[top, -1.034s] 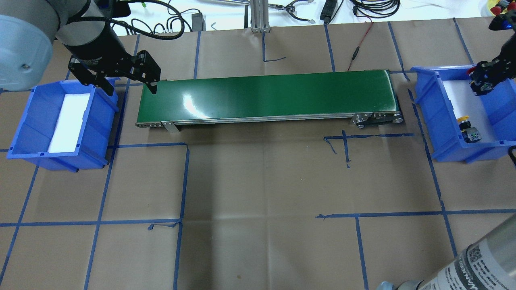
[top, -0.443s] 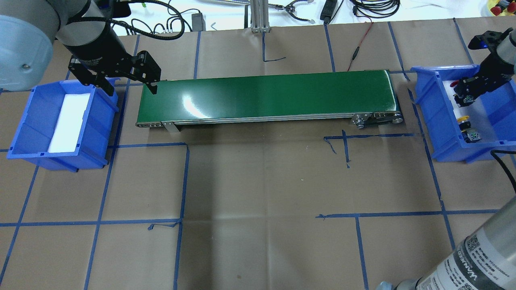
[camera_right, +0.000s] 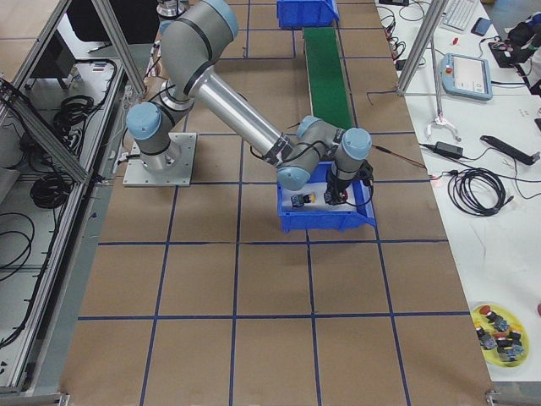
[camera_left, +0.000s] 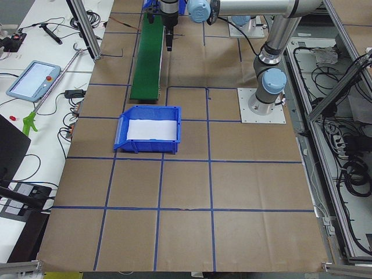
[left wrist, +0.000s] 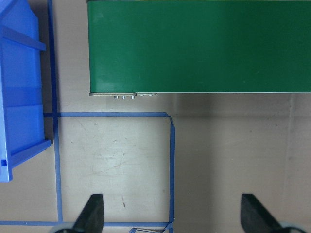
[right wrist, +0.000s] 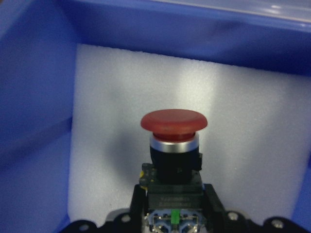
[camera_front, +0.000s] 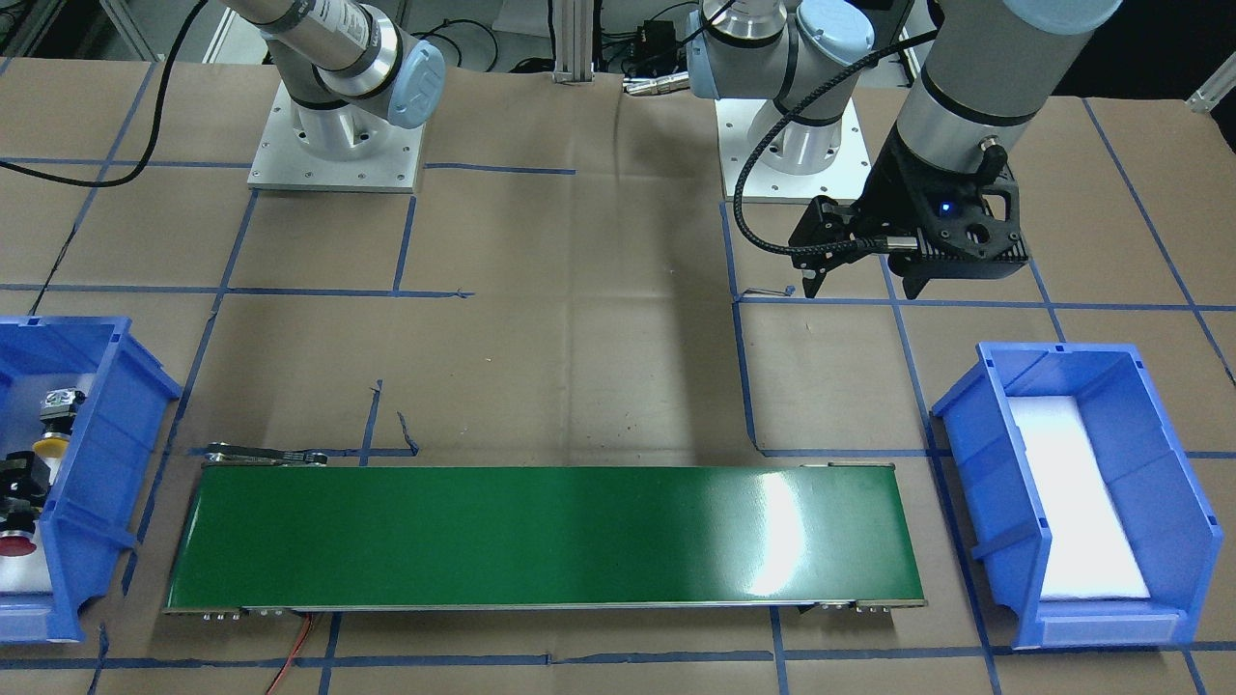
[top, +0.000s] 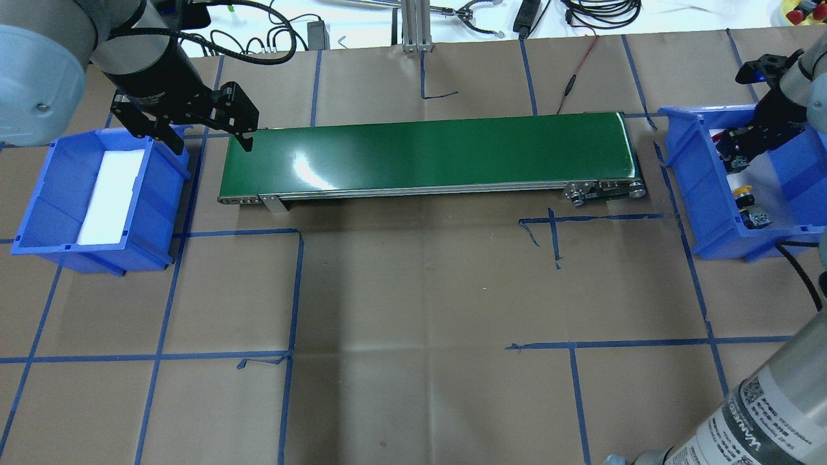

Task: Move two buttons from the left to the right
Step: 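Carry the red button into the bin and lower it onto the foam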

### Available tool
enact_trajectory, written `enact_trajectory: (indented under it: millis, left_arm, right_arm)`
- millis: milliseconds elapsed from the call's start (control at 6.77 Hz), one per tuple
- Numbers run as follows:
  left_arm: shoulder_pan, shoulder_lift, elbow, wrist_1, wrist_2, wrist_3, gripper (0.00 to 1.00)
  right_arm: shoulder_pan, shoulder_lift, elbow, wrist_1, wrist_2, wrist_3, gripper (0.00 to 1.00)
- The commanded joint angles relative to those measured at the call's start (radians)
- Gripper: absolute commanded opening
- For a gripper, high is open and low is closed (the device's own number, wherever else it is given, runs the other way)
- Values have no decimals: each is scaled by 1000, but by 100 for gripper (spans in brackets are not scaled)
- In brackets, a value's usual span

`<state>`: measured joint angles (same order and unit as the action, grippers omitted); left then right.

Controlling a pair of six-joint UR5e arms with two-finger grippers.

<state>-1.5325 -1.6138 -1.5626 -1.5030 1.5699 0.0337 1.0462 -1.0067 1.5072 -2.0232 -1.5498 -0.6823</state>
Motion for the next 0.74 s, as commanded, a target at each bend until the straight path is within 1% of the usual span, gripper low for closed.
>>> enact_trajectory:
  millis: [0, 148, 443, 591]
  left_arm:
    - [0, 0, -2, 0, -2, 6, 100]
    - [0, 0, -4, 0, -2, 8, 100]
    - [0, 0, -5, 0, -4, 9, 100]
    - [0, 0, -4, 0, -4, 11, 100]
  right_arm:
    - [1, -1, -7, -9, 8, 1, 100]
    - [1, -13, -21, -6, 8, 3, 100]
    - [3, -61, -79, 1, 8, 4, 100]
    - [9, -100, -79, 3, 8, 4, 100]
